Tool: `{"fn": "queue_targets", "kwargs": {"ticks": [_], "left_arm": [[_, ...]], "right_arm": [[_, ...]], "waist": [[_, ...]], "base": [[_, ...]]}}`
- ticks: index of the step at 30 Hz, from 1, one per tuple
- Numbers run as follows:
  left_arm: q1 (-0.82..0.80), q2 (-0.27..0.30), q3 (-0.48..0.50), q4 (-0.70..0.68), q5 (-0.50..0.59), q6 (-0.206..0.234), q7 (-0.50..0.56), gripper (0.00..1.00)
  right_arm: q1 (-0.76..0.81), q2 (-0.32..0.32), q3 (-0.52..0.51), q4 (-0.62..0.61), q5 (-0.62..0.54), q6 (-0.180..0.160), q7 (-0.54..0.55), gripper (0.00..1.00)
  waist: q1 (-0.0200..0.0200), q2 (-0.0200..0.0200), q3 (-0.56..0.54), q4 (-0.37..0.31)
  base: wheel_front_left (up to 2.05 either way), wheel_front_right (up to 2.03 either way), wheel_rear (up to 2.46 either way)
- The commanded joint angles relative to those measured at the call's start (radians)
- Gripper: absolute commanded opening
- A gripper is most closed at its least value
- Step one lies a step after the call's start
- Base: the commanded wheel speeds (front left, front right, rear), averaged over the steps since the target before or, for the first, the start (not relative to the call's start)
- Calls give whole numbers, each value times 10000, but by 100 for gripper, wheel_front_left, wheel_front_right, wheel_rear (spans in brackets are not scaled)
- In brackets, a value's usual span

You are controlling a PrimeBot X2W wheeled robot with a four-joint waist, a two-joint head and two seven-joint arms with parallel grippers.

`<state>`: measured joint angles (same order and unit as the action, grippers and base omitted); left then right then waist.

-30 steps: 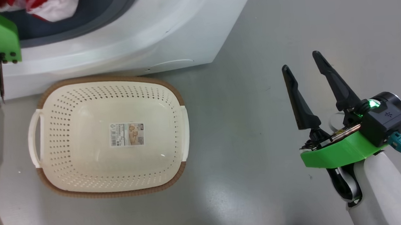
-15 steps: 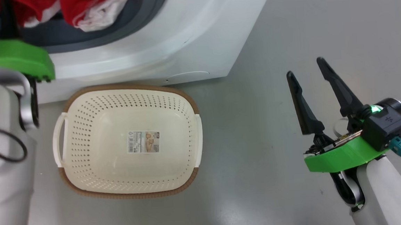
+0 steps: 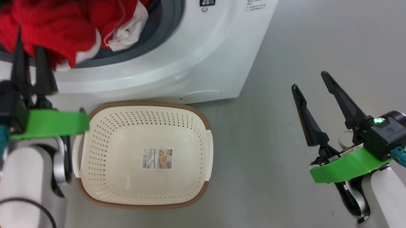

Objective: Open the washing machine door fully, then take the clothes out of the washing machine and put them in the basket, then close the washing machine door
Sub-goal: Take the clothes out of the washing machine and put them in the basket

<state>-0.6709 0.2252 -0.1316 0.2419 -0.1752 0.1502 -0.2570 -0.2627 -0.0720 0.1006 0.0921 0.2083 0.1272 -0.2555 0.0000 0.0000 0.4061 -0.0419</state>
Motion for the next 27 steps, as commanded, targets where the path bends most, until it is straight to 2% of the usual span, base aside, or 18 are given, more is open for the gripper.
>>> {"fn": "queue_targets", "kwargs": {"ticks": [1, 13, 18, 27], "left_arm": [[141, 265, 335, -364, 132, 55, -46, 0], [2094, -15, 149, -2574, 498, 63, -47, 0], [2846, -137, 106, -3058, 467, 100, -47, 0], [3431, -604, -177, -2062, 5, -55, -47, 0]], "right_arm": [[173, -1, 138, -226, -91, 35, -63, 100], [518, 13, 61, -131, -77, 35, -63, 100], [682, -4, 25, -104, -74, 35, -63, 100], [727, 4, 29, -240, -82, 35, -63, 100]], "waist": [[0, 0, -188, 68], [0, 0, -956, 185], [0, 0, -1213, 161], [0, 0, -951, 137]], "base": [[0, 0, 0], [0, 0, 0], [0, 0, 0], [0, 0, 0]]}}
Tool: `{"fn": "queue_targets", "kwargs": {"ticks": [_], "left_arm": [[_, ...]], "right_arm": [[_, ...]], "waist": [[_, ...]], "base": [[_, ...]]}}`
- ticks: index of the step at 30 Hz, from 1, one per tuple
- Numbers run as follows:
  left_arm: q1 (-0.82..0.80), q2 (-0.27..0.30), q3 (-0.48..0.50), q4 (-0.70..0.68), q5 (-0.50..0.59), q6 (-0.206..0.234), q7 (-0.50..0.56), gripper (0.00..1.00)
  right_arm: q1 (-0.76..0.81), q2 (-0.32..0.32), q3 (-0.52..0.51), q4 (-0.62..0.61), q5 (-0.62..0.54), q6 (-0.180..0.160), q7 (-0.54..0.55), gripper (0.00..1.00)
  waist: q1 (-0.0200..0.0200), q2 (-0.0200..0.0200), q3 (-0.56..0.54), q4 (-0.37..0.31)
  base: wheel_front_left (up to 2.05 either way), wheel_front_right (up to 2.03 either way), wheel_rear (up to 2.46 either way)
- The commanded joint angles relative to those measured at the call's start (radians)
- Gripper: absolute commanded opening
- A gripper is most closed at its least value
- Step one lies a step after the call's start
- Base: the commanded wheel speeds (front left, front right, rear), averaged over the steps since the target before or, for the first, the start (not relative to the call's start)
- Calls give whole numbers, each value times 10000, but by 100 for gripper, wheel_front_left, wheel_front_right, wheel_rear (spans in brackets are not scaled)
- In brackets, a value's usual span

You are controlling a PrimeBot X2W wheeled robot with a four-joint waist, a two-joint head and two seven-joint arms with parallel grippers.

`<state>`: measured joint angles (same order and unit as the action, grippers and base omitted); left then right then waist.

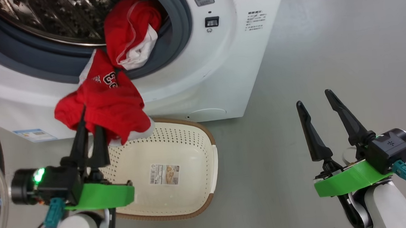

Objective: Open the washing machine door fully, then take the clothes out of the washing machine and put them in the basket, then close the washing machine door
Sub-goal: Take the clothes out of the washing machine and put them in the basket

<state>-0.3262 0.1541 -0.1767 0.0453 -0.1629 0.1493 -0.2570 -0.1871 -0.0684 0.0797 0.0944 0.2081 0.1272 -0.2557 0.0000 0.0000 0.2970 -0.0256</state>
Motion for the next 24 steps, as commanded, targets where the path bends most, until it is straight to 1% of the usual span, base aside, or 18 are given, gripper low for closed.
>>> {"fn": "queue_targets", "kwargs": {"ticks": [1, 10, 11, 14, 19, 24], "left_arm": [[-48, 72, 254, 108, -158, -77, -47, 0], [-868, -240, 278, 2346, -331, -440, -47, 0], [-868, -240, 278, 2346, -331, -440, -47, 0], [-1221, -379, 290, 3193, -377, -629, -47, 0], [-1907, -687, 362, 5121, -869, -1027, -47, 0], [-2682, -854, 209, 7322, -1238, -1392, 63, 0]], "right_arm": [[-54, -32, 248, -264, -84, 35, -61, 100], [-410, -40, 297, -287, -38, 35, -61, 100], [-410, -40, 297, -287, -38, 35, -61, 100], [-563, -33, 324, -310, -25, 35, -61, 100], [-777, -24, 368, -318, 15, 35, -61, 100], [-953, -8, 425, -285, 82, 35, -61, 100]], "waist": [[0, 0, 214, -42], [0, 0, 1065, -213], [0, 0, 1065, -213], [0, 0, 1357, -273], [0, 0, 1765, -389], [0, 0, 2110, -559]], "base": [[0, 0, 0], [0, 0, 0], [0, 0, 0], [0, 0, 0], [0, 0, 0], [0, 0, 0]]}}
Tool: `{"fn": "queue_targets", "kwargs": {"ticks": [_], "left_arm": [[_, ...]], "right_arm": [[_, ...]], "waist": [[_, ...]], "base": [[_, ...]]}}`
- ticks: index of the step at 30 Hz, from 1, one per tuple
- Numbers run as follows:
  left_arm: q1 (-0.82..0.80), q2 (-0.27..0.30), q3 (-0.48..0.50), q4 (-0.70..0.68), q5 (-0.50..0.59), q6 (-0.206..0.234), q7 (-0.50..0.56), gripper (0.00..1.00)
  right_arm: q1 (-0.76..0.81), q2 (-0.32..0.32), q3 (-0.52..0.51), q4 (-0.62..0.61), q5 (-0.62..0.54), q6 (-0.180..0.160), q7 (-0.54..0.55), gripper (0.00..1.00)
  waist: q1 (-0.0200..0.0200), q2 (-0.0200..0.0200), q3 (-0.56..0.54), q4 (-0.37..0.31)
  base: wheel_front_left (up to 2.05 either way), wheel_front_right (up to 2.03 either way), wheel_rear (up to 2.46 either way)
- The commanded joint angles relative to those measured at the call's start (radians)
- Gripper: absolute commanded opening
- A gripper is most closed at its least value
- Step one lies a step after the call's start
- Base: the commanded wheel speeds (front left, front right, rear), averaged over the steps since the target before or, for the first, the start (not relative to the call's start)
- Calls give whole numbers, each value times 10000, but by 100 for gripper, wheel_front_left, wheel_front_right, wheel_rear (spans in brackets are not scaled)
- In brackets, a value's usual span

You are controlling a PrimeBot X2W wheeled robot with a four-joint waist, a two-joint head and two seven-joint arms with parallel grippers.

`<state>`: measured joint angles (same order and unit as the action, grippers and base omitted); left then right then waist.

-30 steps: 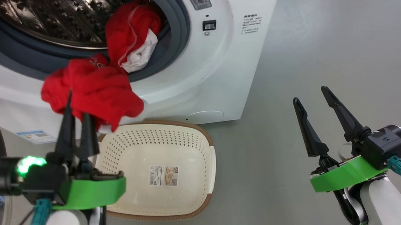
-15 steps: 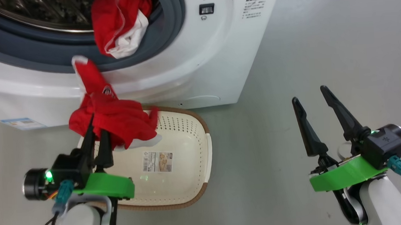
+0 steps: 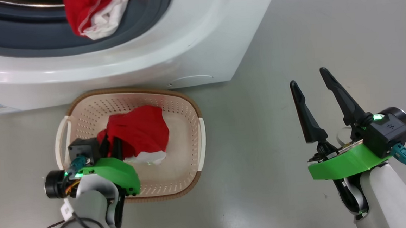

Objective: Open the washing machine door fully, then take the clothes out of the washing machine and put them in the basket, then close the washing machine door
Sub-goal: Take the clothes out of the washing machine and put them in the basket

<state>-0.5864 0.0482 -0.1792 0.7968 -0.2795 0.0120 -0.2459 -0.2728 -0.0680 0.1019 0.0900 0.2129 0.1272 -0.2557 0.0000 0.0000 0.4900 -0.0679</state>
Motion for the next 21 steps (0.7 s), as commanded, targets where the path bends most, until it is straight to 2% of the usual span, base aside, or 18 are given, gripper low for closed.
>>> {"fn": "queue_targets", "kwargs": {"ticks": [1, 7, 12, 21], "left_arm": [[-245, 188, 191, 218, -101, -70, -19, 0], [-1122, 102, 56, 2367, -444, -467, 427, 0], [-1722, 75, 37, 3614, -699, -714, 813, 0], [-2282, 195, -79, 4643, -775, -718, 1272, 0]], "right_arm": [[-134, -8, 219, -240, 46, 35, -61, 100], [-355, 24, 343, -196, 133, 35, -61, 100], [-469, 51, 377, -164, 187, 35, -61, 100], [-677, 100, 468, -102, 285, 35, -61, 100]], "waist": [[0, 0, 249, -178], [0, 0, 684, -446], [0, 0, 1028, -668], [0, 0, 1343, -936]], "base": [[0, 0, 0], [0, 0, 0], [0, 0, 0], [0, 0, 0]]}}
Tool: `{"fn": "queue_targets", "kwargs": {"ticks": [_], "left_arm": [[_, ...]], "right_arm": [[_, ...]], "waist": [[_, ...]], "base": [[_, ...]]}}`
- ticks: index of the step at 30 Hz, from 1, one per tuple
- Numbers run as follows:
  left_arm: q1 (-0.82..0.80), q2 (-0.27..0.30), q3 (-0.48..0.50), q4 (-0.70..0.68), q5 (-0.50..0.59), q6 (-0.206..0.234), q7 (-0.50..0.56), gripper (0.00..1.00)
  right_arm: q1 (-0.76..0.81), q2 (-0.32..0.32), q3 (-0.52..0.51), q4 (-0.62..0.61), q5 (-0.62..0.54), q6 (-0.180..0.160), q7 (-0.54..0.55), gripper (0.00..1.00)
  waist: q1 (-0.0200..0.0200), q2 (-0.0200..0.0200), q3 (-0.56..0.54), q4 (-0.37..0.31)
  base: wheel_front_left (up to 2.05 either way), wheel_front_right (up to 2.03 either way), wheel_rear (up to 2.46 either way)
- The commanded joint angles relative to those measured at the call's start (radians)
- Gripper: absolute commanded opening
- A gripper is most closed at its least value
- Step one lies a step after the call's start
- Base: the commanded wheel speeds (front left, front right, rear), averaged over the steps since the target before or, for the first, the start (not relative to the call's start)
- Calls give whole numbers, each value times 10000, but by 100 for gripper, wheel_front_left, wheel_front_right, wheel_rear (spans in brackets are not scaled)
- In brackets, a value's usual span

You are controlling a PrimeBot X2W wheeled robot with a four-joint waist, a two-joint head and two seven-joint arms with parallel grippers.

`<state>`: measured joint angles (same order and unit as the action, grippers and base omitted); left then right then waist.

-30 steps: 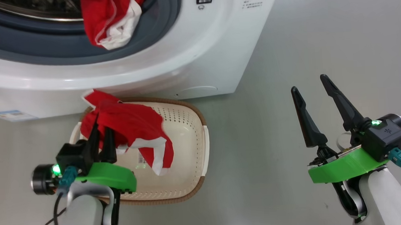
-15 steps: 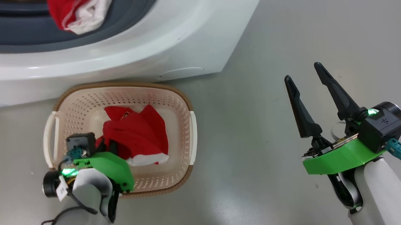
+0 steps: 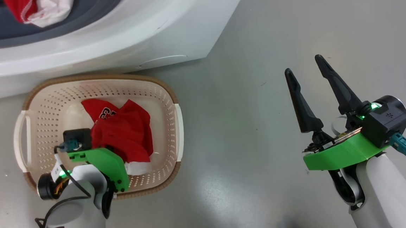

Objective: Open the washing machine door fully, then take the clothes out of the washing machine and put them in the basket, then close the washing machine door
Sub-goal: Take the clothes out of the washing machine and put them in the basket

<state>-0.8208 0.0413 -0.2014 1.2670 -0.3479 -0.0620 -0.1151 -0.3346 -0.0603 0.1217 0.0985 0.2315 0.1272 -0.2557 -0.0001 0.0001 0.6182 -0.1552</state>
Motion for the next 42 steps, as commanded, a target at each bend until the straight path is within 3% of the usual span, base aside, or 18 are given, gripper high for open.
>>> {"fn": "queue_targets", "kwargs": {"ticks": [1, 4, 5, 7, 17, 24, 42], "left_arm": [[37, 271, 140, -22, -107, 20, -7, 0], [-35, 273, 82, 74, -128, 45, -3, 4], [-48, 273, 29, 87, -90, 62, -69, 29], [-68, 271, -31, 106, -59, 91, -244, 100], [-175, 228, -276, 61, 59, 245, -1152, 100], [57, 180, -319, -701, 73, 304, -1452, 100], [3275, 112, 518, -6243, 503, 625, -1465, 100]], "right_arm": [[-75, 27, 272, -178, 106, 35, -61, 100], [-115, 41, 253, -137, 116, 35, -61, 100], [-117, 44, 241, -124, 116, 35, -61, 100], [-114, 50, 219, -107, 117, 35, -61, 100], [-6, 64, 182, -20, 73, 35, -61, 100], [182, -50, 110, 51, 2, 35, -61, 100], [1084, -378, -497, 195, -234, 35, -61, 100]], "waist": [[1, -1, 76, -74], [1, -1, 85, -82], [1, -1, 75, -72], [1, -1, 36, -45], [1, -1, -438, 254], [1, -1, -1084, 605], [1, -1, -3361, 1200]], "base": [[0, 0, 0], [0, 0, 0], [0, 0, 0], [0, 0, 0], [0, 0, 0], [0, 0, 0], [0, 0, 0]]}}
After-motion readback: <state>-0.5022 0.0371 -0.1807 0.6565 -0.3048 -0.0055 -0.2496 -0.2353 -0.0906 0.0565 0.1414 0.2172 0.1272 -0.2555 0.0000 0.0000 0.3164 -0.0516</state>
